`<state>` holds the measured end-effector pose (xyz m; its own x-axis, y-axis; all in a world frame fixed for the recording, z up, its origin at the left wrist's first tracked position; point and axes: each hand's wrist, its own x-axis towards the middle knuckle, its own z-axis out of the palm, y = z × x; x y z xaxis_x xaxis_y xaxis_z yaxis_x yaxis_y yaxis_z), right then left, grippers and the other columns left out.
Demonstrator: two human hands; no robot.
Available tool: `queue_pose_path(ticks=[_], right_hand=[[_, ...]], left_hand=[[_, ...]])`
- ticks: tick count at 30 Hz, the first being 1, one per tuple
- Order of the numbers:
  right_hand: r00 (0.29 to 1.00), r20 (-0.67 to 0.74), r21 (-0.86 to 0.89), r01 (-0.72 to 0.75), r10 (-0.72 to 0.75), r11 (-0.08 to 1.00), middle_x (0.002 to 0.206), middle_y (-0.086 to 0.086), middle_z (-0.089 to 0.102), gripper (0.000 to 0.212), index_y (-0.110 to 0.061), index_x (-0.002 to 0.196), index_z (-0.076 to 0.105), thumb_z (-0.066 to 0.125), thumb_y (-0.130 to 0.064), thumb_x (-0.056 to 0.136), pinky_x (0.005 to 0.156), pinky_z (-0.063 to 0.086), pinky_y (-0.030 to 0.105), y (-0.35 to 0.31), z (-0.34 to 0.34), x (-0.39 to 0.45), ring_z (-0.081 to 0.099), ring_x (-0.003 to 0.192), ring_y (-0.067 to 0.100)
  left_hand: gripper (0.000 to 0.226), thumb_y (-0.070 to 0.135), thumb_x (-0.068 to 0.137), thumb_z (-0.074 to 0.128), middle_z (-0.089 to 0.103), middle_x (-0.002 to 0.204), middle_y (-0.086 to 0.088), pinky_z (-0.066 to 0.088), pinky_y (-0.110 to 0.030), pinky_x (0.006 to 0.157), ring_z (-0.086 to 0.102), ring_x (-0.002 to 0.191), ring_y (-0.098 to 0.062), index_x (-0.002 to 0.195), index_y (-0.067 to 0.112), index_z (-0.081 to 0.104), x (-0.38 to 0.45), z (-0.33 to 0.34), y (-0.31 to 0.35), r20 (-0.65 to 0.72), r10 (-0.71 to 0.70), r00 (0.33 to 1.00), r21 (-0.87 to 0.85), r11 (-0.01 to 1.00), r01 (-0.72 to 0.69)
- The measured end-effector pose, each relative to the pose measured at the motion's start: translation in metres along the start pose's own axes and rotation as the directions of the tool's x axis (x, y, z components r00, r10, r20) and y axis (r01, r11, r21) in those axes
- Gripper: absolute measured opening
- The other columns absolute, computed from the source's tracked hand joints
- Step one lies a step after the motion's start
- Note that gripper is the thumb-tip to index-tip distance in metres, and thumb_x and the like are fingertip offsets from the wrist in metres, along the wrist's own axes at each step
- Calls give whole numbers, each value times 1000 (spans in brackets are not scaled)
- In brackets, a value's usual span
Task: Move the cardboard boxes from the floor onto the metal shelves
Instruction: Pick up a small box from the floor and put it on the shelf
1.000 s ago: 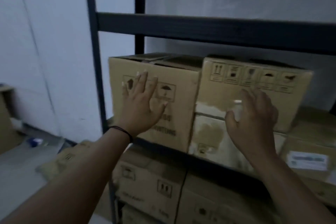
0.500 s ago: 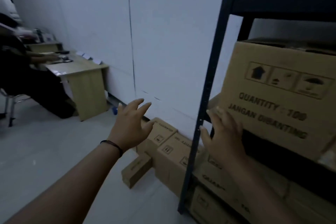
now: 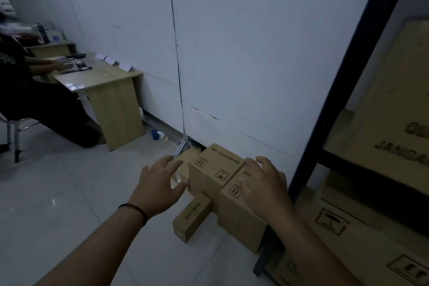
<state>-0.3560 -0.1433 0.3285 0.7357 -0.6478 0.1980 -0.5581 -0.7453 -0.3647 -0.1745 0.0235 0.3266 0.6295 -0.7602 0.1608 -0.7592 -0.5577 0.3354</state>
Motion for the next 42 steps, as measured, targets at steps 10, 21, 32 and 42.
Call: queue_pose_path(ticks=[10, 21, 32, 42], right_hand=[[982, 150, 11, -122, 119, 992, 143, 2, 38, 54, -20, 144, 34, 48, -31, 94, 107, 30, 39, -11, 90, 152, 41, 127, 21], [891, 168, 21, -430, 421, 902, 144, 0, 37, 53, -24, 145, 33, 48, -37, 96, 103, 35, 36, -54, 204, 238, 41, 126, 20], [667, 180, 192, -745, 723, 639, 140, 3, 42, 53, -22, 146, 35, 50, -34, 96, 106, 36, 37, -146, 297, 234, 42, 126, 20], [567, 206, 105, -823, 798, 558, 156, 0, 23, 59, -22, 151, 21, 43, -39, 99, 113, 23, 33, -117, 365, 208, 27, 140, 17]], left_hand=[[60, 49, 91, 53, 32, 152, 2, 21, -46, 115, 34, 136, -19, 145, 30, 36, 152, 48, -87, 159, -53, 986, -18, 998, 57], [58, 48, 92, 53, 32, 152, 1, 21, -48, 116, 33, 138, -17, 144, 28, 38, 285, 110, -226, 366, 70, 928, -99, 994, -37], [61, 49, 94, 50, 27, 155, 3, 14, -44, 119, 25, 143, -15, 148, 27, 33, 326, 144, -335, 586, 187, 788, -131, 982, -135], [62, 46, 94, 51, 28, 154, 2, 25, -42, 116, 31, 140, -16, 149, 27, 30, 312, 231, -339, 666, 236, 707, -188, 971, -147]])
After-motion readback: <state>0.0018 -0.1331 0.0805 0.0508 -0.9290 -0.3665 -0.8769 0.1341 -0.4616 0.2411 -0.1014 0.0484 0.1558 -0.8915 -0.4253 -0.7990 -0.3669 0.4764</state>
